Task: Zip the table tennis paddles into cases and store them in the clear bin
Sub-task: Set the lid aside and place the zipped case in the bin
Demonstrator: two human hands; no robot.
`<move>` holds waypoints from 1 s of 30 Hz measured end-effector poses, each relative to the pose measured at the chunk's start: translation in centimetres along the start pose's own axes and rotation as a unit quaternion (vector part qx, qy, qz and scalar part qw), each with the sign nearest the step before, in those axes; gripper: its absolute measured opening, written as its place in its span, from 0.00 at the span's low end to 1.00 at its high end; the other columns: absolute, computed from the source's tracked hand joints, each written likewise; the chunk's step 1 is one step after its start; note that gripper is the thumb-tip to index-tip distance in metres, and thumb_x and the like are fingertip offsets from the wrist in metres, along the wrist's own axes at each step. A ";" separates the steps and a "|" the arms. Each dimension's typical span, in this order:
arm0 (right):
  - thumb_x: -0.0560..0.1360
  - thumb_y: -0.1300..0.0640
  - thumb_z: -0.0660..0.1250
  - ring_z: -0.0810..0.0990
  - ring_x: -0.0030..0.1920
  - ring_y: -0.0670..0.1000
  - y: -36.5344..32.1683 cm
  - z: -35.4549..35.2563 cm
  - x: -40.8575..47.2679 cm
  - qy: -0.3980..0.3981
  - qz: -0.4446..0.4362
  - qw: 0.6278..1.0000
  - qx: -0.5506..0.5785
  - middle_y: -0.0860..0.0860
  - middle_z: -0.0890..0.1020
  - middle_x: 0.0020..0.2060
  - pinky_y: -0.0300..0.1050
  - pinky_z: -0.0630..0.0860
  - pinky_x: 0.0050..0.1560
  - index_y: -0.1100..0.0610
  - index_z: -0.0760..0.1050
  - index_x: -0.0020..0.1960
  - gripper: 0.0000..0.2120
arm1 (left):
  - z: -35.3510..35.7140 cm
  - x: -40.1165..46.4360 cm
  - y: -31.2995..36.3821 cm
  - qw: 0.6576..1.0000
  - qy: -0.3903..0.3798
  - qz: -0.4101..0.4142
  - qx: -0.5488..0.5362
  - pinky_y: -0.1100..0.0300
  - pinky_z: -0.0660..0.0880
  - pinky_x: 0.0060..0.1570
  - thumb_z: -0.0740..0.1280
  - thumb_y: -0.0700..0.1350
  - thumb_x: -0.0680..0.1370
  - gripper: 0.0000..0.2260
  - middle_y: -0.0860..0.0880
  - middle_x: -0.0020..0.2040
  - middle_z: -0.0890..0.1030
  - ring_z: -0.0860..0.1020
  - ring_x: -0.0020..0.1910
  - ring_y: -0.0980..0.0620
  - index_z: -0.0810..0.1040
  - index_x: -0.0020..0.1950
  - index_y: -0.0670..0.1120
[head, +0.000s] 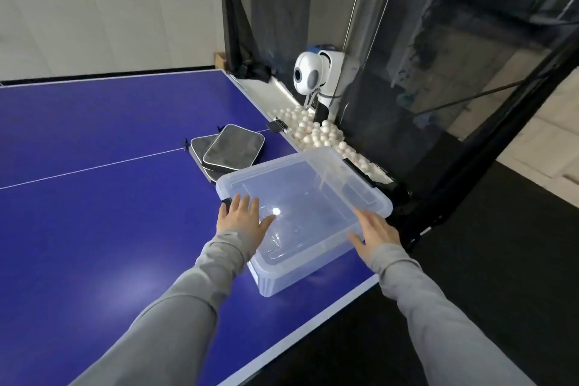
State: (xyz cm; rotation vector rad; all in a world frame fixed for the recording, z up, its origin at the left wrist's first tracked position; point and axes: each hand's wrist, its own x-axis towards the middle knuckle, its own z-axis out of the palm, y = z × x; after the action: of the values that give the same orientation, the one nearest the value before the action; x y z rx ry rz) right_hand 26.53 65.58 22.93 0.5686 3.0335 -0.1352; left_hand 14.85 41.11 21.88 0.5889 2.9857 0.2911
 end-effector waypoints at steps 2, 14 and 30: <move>0.78 0.47 0.57 0.60 0.72 0.52 1.1 -0.2 2.5 0.006 0.005 1.000 0.004 0.51 0.63 0.72 0.50 0.66 0.66 0.53 0.52 0.75 0.29 | 0.4 1.9 0.2 1.000 0.006 -0.015 0.009 0.49 0.50 0.73 0.49 0.63 0.79 0.29 0.48 0.76 0.57 0.50 0.76 0.49 0.56 0.74 0.47; 0.76 0.48 0.62 0.62 0.72 0.56 7.4 0.4 18.0 -0.014 -0.005 0.994 0.109 0.54 0.63 0.72 0.56 0.64 0.68 0.55 0.54 0.74 0.31 | 4.7 3.8 -0.4 0.970 0.070 -0.209 -0.100 0.50 0.52 0.74 0.60 0.64 0.74 0.38 0.47 0.78 0.50 0.47 0.77 0.48 0.51 0.76 0.46; 0.73 0.63 0.68 0.78 0.49 0.53 10.5 4.8 24.2 -0.151 -0.008 0.842 0.518 0.55 0.80 0.50 0.26 0.72 0.38 0.60 0.72 0.61 0.17 | 5.7 1.8 1.8 0.726 0.146 -0.415 -0.529 0.57 0.75 0.48 0.78 0.40 0.66 0.28 0.47 0.53 0.80 0.79 0.50 0.47 0.72 0.64 0.48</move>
State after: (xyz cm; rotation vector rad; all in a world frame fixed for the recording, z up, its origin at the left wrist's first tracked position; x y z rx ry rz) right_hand 7.97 83.58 15.74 0.4612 2.4029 -1.7215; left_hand 14.48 44.39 16.55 -0.9291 2.2933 1.8371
